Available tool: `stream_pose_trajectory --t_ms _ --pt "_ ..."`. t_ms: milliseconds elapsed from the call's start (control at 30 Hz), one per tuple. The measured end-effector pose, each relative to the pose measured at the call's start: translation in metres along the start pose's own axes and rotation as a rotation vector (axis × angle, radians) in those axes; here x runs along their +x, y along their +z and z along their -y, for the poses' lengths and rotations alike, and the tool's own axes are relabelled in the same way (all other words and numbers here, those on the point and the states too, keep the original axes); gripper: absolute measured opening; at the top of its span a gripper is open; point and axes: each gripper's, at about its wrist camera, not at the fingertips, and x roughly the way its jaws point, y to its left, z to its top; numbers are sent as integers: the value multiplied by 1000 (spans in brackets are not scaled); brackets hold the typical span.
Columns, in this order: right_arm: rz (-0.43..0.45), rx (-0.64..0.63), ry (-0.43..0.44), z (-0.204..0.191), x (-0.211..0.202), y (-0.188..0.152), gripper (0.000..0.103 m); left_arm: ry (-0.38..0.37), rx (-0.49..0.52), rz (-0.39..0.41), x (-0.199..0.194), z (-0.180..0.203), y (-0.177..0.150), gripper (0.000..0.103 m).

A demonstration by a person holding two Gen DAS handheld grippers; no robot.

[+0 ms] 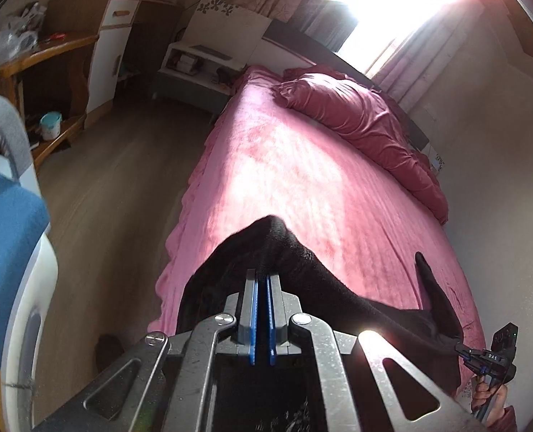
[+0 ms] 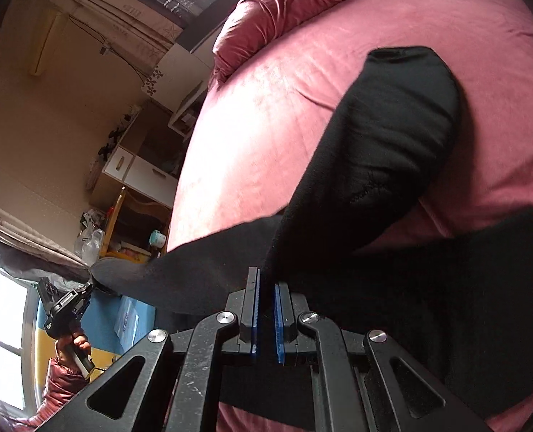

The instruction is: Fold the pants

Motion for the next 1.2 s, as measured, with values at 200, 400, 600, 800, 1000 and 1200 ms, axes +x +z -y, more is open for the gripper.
stream_pose_trajectory --t_ms 200,400,600,800,1000,1200 --pt "-84 7 -87 22 25 -40 7 60 -130 -134 5 -45 -81 4" --pt "-113 -1 -151 31 44 -52 7 89 -300 -220 19 -77 -123 6" --pt "-114 -16 -194 27 60 -47 7 -23 -592 -182 -4 -110 -143 29" --pt "-135 9 -218 38 73 -46 7 -98 -699 -183 -7 -113 -153 35" --pt "-130 16 -213 52 72 -46 7 -127 -711 -186 -3 -93 -146 38" --pt "-112 6 -205 46 62 -46 7 9 -627 -231 25 -81 -138 23"
